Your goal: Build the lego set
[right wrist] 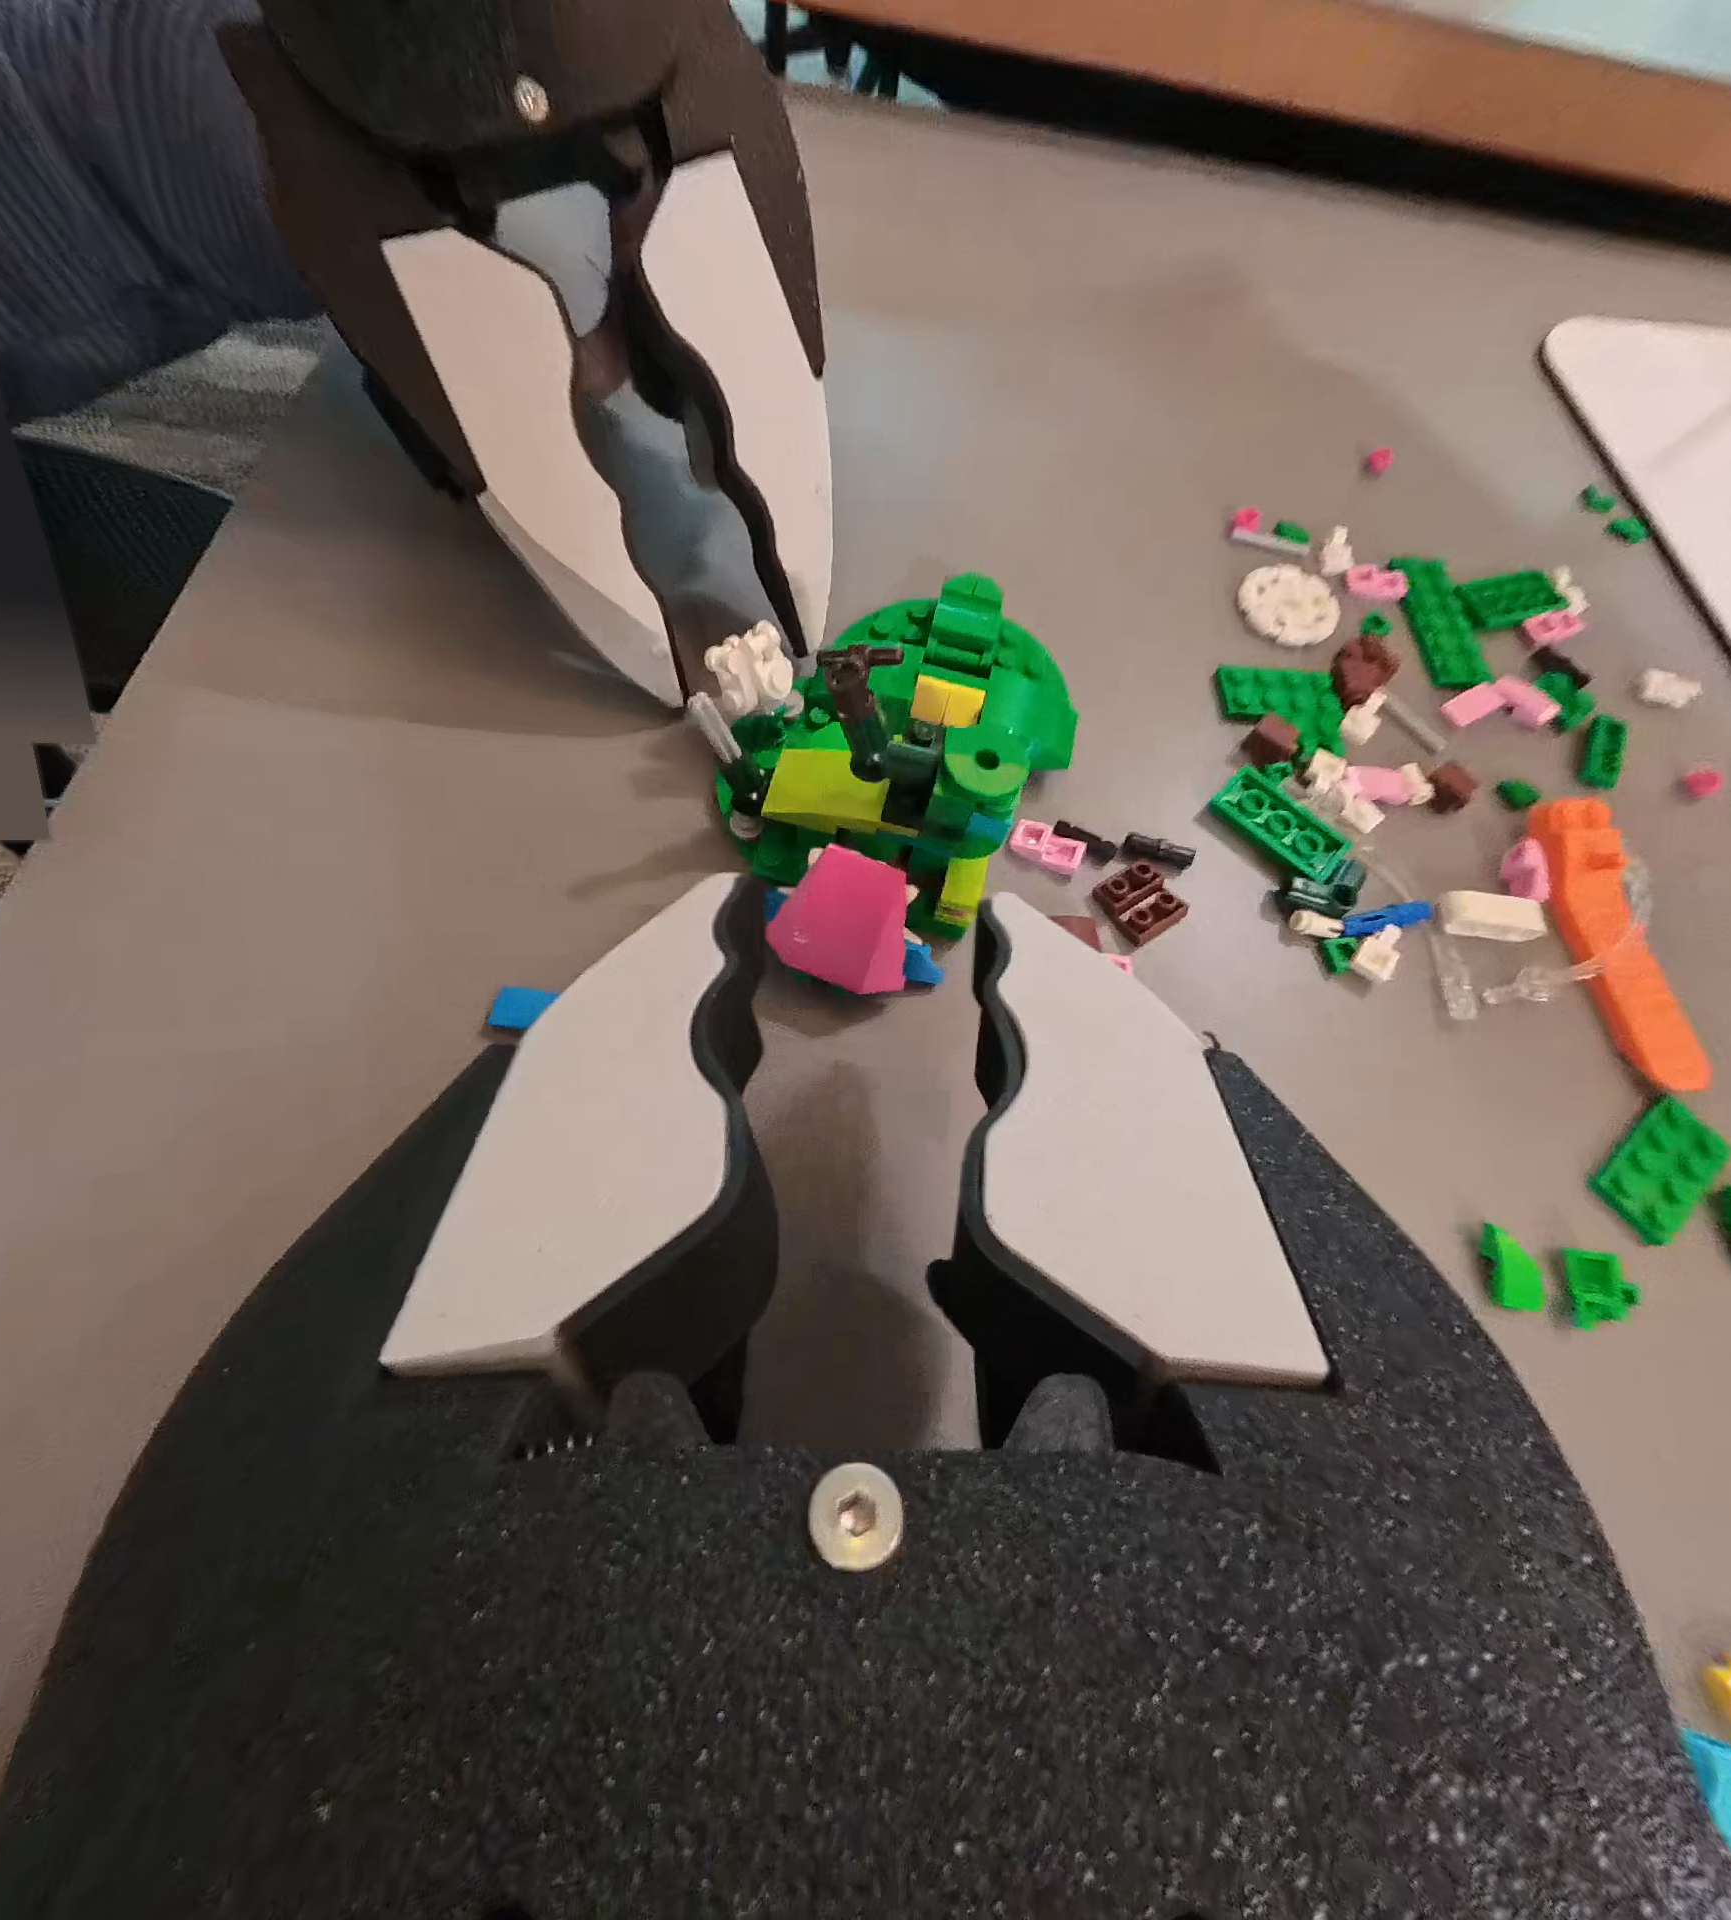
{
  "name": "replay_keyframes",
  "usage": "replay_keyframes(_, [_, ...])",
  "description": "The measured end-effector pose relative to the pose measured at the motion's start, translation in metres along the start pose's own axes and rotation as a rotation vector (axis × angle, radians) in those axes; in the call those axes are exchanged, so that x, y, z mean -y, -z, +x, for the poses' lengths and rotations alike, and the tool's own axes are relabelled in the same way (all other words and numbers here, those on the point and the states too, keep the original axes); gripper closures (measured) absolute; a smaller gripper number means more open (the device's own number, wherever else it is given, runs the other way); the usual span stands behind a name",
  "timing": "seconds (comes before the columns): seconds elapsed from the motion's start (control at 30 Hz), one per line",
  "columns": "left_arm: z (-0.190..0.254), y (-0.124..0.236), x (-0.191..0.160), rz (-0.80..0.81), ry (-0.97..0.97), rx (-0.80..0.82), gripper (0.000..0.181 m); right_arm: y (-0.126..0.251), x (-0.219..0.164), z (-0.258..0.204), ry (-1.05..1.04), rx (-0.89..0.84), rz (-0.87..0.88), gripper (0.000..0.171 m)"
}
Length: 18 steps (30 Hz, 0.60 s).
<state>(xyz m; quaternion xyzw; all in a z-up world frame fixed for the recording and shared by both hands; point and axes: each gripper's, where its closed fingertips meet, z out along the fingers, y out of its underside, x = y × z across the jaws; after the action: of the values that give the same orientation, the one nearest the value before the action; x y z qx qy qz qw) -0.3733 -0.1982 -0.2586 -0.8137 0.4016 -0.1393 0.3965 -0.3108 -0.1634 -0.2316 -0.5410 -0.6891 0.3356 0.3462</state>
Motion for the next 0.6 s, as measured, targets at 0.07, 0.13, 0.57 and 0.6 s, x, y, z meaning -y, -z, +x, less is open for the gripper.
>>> replay_keyframes(0.07, [0.0, 0.0, 0.0, 0.001, -0.003, 0.003, 0.152, -0.01, -0.006, -0.002, -0.013, 0.015, -0.055, 0.124])
replay_keyframes(0.13, [-0.001, 0.0, 0.0, 0.001, 0.0, 0.005, 0.151, -0.018, -0.014, -0.006, -0.023, 0.045, -0.113, 0.121])
replay_keyframes(0.57, [-0.001, 0.0, 0.0, 0.0, 0.003, 0.003, 0.15, -0.007, -0.012, -0.02, -0.06, 0.133, -0.093, 0.131])
replay_keyframes(0.6, [-0.001, 0.0, 0.0, 0.0, 0.002, 0.003, 0.15, -0.009, -0.01, -0.019, -0.055, 0.132, -0.083, 0.13])
